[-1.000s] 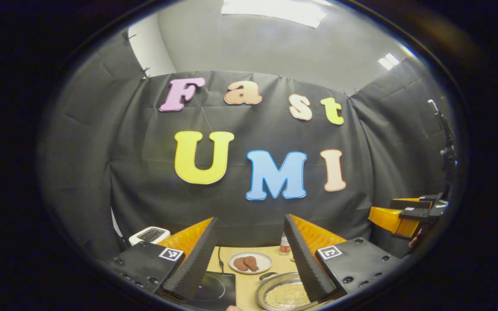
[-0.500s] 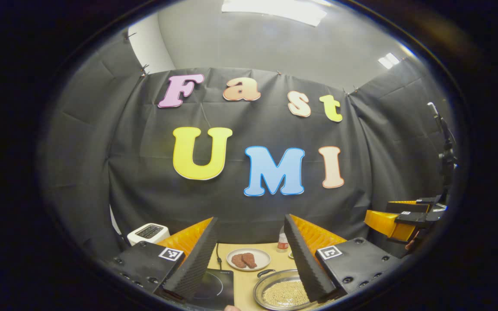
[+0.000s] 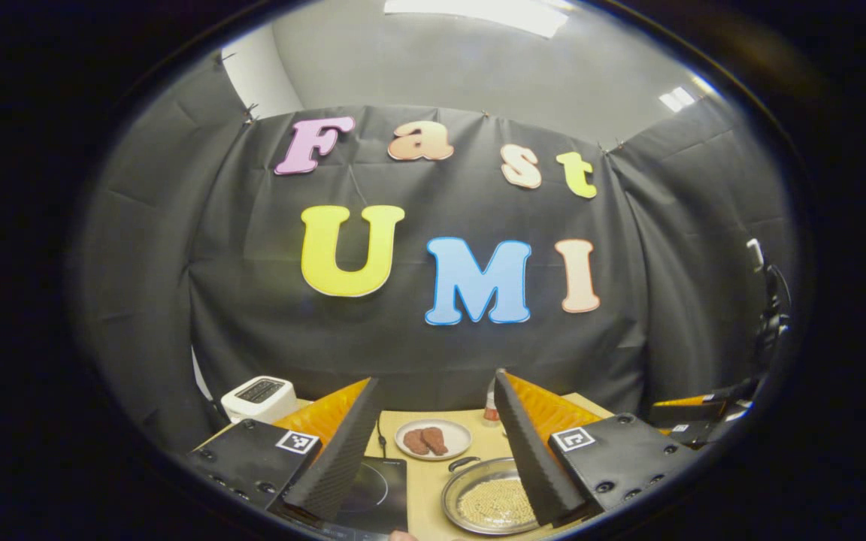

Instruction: First push the handle of the pot to place it horizontally, then grasp the pot with both hands and set it on the induction cooktop.

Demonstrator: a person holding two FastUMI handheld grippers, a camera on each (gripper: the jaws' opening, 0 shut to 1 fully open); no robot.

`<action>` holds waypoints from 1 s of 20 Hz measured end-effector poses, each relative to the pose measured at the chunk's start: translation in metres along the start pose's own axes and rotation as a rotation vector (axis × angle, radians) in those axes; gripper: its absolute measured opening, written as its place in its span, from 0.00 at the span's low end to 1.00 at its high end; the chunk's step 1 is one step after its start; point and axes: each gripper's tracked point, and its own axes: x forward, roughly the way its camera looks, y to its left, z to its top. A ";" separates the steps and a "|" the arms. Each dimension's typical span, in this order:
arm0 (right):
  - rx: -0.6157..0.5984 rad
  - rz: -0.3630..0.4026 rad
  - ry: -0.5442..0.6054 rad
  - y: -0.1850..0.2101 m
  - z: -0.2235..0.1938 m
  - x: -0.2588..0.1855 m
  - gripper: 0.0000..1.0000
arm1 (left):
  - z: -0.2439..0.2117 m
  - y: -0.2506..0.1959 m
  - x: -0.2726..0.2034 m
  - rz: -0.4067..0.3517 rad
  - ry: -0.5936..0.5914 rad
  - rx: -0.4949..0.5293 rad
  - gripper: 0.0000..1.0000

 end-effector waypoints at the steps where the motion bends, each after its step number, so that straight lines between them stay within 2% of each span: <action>1: -0.002 0.003 0.031 0.000 -0.011 0.002 0.81 | -0.003 0.000 0.000 0.001 0.005 -0.001 0.95; 2: -0.006 0.003 0.066 0.000 -0.025 0.006 0.64 | -0.005 -0.001 0.000 0.001 0.010 -0.002 0.95; 4: -0.003 0.029 0.161 0.007 -0.056 0.009 0.46 | -0.012 -0.001 0.000 0.006 0.022 0.001 0.95; 5: -0.007 0.035 0.208 0.009 -0.071 0.010 0.46 | -0.016 0.000 0.000 0.009 0.030 0.004 0.95; 7: 0.007 0.062 0.286 0.012 -0.094 0.019 0.12 | -0.026 -0.001 -0.001 0.011 0.050 0.003 0.97; 9: 0.003 0.076 0.372 0.016 -0.110 0.014 0.13 | -0.037 -0.001 -0.002 0.014 0.071 0.000 0.99; 11: -0.006 0.074 0.460 0.017 -0.144 0.014 0.06 | -0.043 0.000 -0.005 0.020 0.089 -0.004 0.95; 12: -0.004 0.096 0.494 0.020 -0.154 0.010 0.02 | -0.046 0.002 -0.005 0.025 0.095 -0.008 0.95; 15: 0.003 0.132 0.583 0.030 -0.174 0.004 0.03 | -0.053 0.006 -0.004 0.038 0.117 -0.022 0.95; 20: 0.006 0.143 0.698 0.037 -0.204 0.002 0.02 | -0.063 0.010 -0.001 0.051 0.143 -0.024 0.95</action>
